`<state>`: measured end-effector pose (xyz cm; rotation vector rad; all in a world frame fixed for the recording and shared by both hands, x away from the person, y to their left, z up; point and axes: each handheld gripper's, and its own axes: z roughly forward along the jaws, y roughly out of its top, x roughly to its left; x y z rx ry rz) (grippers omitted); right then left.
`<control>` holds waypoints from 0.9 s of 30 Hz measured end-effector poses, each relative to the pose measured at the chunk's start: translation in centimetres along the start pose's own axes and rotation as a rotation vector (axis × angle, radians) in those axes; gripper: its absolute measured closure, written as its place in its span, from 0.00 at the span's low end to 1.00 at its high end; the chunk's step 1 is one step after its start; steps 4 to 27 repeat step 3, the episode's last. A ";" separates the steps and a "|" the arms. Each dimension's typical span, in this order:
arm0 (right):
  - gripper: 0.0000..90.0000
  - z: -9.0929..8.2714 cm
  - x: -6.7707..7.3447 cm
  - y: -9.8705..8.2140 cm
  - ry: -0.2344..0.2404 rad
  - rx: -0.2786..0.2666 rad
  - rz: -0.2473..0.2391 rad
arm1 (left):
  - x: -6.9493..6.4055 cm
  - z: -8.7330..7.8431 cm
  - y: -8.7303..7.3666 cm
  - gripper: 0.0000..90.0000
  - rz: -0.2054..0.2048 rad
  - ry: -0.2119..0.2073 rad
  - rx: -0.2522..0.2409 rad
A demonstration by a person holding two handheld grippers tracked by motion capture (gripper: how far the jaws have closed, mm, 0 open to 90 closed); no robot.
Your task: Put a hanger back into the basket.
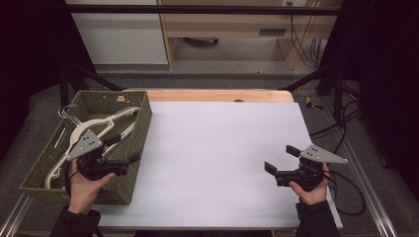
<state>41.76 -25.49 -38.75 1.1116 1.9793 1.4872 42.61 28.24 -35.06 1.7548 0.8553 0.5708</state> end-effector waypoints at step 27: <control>0.01 0.0 0.0 0.0 -0.001 -0.002 -0.001 | -0.1 0.0 -0.4 0.11 -0.006 -0.002 0.002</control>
